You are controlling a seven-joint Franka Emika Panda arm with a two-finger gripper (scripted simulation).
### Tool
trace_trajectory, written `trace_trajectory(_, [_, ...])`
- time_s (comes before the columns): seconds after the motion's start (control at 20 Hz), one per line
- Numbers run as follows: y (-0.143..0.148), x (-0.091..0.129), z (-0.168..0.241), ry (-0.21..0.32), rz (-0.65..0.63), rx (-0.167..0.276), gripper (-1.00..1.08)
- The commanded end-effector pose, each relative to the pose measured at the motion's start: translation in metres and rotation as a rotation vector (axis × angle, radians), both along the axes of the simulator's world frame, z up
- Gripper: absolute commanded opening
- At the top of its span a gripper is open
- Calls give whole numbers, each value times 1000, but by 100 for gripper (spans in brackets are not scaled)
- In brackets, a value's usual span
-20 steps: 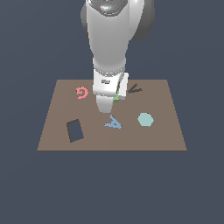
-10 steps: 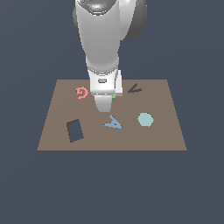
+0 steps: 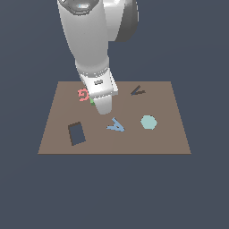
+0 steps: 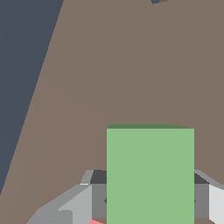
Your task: Insert a designated object into the corresponding slot on a board.
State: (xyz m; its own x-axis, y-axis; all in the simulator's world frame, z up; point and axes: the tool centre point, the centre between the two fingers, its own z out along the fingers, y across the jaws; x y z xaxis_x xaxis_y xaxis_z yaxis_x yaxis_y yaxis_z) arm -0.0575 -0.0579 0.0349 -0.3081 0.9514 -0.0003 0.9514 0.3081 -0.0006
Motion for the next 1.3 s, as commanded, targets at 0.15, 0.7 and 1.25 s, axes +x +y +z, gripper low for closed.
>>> trace_trajectory(0.15, [-19, 6, 1, -1, 188, 0, -100])
trace_trajectory(0.7, [-54, 30, 2, -1, 565, -1, -100])
trace_trajectory(1.25, [-76, 66, 4, -1, 955, -1, -100])
